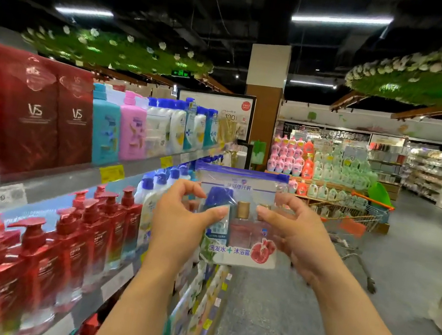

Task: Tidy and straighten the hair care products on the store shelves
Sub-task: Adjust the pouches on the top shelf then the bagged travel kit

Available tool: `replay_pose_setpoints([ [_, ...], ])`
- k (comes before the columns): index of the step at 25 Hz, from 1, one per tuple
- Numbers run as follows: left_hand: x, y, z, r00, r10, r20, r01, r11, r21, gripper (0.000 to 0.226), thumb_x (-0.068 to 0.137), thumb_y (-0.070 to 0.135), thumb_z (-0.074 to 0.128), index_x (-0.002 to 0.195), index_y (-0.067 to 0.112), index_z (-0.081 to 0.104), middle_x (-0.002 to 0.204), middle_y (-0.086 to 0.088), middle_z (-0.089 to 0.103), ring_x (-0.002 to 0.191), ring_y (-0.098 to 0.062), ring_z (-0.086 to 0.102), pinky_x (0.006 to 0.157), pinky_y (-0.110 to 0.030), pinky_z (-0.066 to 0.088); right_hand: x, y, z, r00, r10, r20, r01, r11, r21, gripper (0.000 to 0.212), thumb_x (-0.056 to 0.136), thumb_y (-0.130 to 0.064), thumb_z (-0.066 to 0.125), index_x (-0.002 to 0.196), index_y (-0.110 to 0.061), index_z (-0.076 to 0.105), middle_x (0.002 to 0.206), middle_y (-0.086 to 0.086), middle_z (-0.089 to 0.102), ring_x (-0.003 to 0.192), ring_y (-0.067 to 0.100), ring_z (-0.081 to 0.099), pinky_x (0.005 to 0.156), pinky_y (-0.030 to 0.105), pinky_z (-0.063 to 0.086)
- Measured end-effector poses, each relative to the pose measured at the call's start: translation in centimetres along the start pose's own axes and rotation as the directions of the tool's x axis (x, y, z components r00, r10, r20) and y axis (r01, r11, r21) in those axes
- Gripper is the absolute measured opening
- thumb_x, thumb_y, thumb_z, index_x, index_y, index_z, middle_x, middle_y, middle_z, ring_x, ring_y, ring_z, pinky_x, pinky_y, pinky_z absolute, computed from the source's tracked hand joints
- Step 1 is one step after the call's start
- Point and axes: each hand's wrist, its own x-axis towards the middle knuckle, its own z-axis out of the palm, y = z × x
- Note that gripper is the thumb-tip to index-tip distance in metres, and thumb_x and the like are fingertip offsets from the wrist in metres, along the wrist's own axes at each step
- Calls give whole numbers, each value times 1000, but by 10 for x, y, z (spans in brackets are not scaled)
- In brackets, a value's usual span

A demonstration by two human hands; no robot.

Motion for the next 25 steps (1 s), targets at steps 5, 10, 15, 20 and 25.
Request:
replay_pose_setpoints([
  [5,127,-59,26,999,48,-24,-46,997,66,38,59,37,87,77,33,54,107,8,70,95,-24,69,79,-54,56,146,43,3,998,7,59,-12,996,93,66,57,-35,88,117,-24,64,102,4,80,87,23,78,62,28,60],
  [10,232,-123,40,988,108,-112,-81,972,220,35,62,37,88,77,36,56,103,15,69,93,-16,68,79,-47,57,294,102,21,990,-51,130,32,990,138,77,45,-37,96,114,-18,69,99,7,80,84,26,78,66,36,61],
  [15,330,-166,36,952,226,-206,-104,874,475,33,70,41,84,88,40,56,85,16,68,72,8,62,55,-12,50,443,147,65,951,-132,281,54,961,270,82,48,-27,99,120,-10,64,99,11,79,87,28,77,71,41,62],
  [20,423,-162,18,796,451,-403,30,636,771,31,92,33,64,118,16,60,114,-4,67,98,-24,66,83,-45,56,561,144,98,895,-205,397,30,914,404,60,55,-21,87,110,-17,62,80,1,79,68,14,76,48,21,53],
  [25,478,-149,3,853,428,-299,375,-103,921,28,97,21,56,119,5,61,117,-19,64,108,-38,56,84,-42,45,619,145,121,819,-293,493,15,871,491,38,70,-9,84,101,-20,64,76,-3,79,65,11,75,47,18,52],
])
